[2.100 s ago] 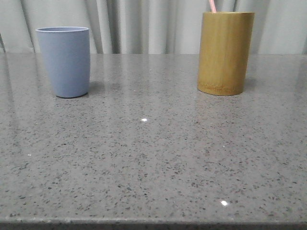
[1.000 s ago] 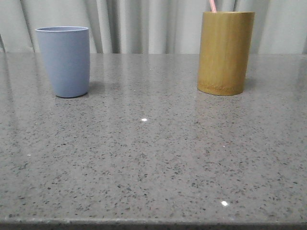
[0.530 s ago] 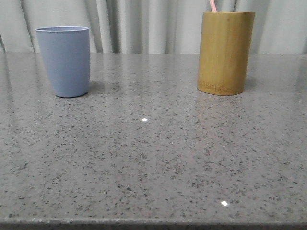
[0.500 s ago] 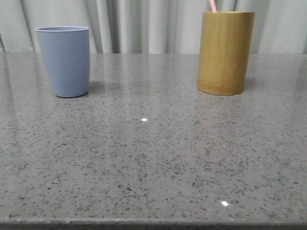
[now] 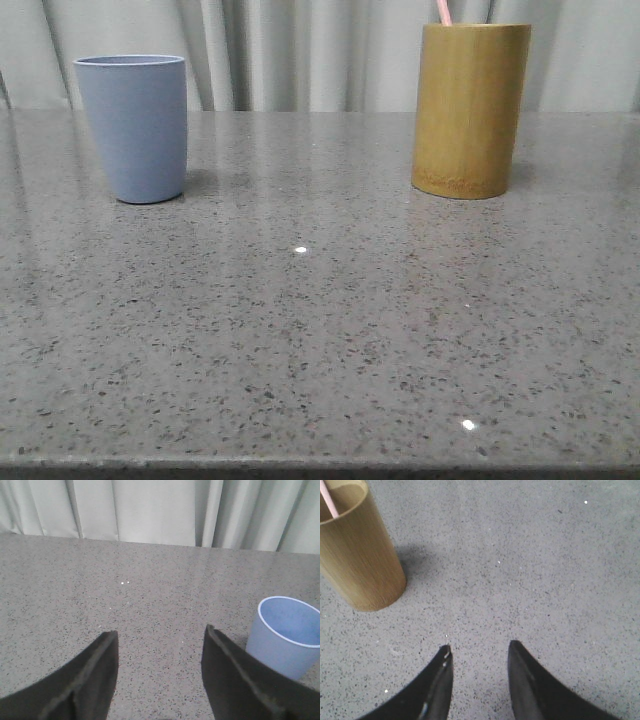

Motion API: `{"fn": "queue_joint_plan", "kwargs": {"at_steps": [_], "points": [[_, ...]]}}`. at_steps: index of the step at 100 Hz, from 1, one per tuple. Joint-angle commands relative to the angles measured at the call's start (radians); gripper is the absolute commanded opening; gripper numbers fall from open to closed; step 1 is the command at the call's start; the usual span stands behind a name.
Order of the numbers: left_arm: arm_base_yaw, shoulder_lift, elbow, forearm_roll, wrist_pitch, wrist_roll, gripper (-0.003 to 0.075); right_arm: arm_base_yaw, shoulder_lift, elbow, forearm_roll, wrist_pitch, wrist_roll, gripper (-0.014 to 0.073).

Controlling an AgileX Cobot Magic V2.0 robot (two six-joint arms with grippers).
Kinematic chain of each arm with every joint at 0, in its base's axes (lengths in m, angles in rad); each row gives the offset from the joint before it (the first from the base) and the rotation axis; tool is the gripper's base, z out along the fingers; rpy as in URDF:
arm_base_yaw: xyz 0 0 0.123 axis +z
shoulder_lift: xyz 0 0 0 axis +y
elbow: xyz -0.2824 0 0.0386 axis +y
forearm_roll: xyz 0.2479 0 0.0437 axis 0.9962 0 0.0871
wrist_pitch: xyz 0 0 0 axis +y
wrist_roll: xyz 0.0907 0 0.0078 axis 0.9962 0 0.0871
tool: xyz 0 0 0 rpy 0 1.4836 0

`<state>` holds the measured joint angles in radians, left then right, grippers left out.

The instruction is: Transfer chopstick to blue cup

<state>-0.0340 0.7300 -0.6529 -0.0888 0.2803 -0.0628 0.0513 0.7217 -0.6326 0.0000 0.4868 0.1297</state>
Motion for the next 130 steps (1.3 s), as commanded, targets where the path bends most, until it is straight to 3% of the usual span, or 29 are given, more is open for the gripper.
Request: {"fn": "queue_joint_plan", "kwargs": {"at_steps": [1,46,85,130], "points": [[-0.003,0.062,-0.108,-0.015,-0.011,-0.003,0.0363,-0.003,0.003,-0.036,0.0,-0.097,0.0,0.0293],[-0.152,0.497,-0.557,-0.015,0.283,0.054,0.0436,-0.003,0.003,-0.036,0.0,-0.092,0.0,0.0293],[-0.212,0.803,-0.887,-0.073,0.611,0.054,0.043,-0.003,0.003,-0.036,0.0,-0.09,0.0,0.0293],[-0.221,0.944,-0.941,-0.096,0.708,0.054,0.043,-0.003,0.003,-0.036,0.0,-0.09,0.0,0.0293]]}}
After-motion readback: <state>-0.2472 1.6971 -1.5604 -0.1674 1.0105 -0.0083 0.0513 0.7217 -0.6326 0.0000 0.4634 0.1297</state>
